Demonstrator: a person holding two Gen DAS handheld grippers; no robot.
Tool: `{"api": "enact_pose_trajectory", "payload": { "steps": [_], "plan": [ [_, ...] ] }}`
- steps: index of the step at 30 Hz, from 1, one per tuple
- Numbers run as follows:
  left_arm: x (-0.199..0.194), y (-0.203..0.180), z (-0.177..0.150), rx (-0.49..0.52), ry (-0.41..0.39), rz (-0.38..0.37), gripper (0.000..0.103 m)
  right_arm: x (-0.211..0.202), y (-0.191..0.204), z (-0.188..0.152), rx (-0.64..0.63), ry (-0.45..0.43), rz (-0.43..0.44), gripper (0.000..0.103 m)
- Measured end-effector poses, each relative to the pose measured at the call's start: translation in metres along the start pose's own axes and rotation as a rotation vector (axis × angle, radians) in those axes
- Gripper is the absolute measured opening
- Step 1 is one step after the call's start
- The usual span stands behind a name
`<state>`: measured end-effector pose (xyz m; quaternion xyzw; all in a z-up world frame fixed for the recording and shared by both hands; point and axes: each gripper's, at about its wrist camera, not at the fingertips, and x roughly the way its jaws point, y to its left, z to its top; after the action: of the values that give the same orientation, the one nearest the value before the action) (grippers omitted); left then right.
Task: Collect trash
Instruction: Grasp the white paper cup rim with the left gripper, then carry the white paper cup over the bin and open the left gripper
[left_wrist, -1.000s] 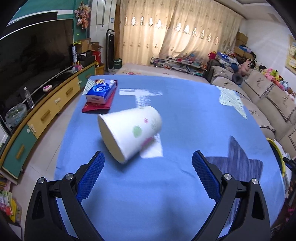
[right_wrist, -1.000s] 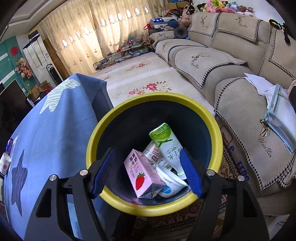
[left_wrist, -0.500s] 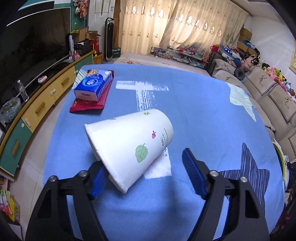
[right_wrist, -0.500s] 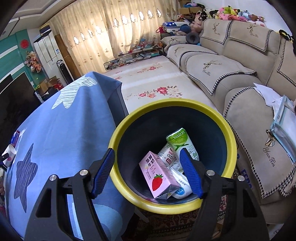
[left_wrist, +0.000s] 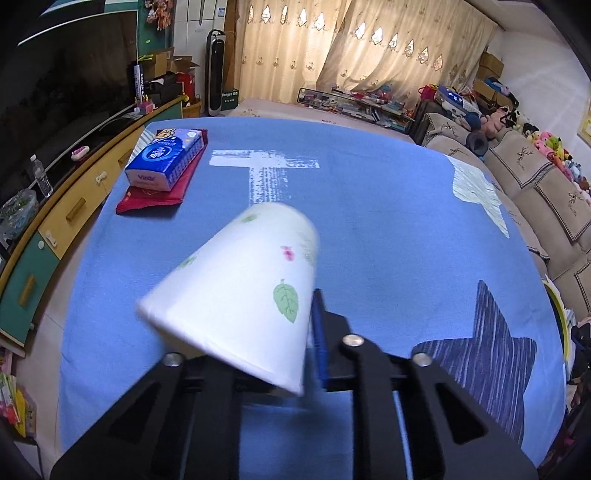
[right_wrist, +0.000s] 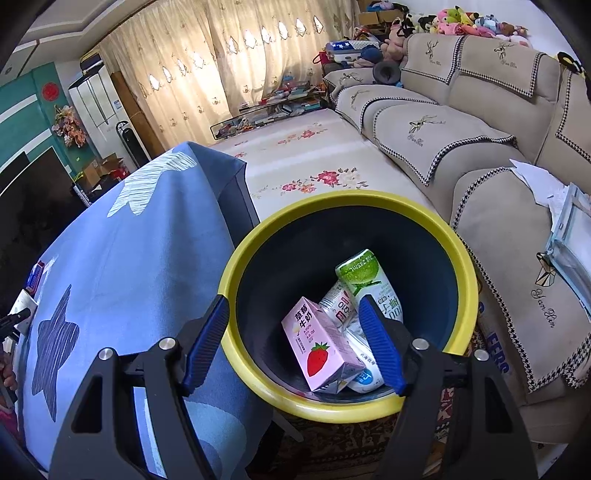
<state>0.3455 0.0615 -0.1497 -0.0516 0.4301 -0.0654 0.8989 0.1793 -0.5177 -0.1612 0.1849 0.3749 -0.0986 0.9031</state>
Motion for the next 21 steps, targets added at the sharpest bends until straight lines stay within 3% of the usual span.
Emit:
{"api": "enact_pose_trajectory", "payload": {
  "steps": [10,15,21],
  "plan": [
    [-0.033,-0.065,-0.004,0.096,-0.085,-0.014,0.007,-0.013,0.000,-0.001,-0.026,-0.034,-0.007,0.069],
    [-0.054,-0.129,-0.006,0.200,-0.110,-0.090,0.007,-0.028,-0.005,-0.002,-0.034,-0.059,-0.015,0.069],
    [-0.061,-0.224,-0.013,0.339,-0.074,-0.221,0.007,-0.044,-0.023,-0.006,-0.018,-0.083,-0.048,0.073]
  ]
}}
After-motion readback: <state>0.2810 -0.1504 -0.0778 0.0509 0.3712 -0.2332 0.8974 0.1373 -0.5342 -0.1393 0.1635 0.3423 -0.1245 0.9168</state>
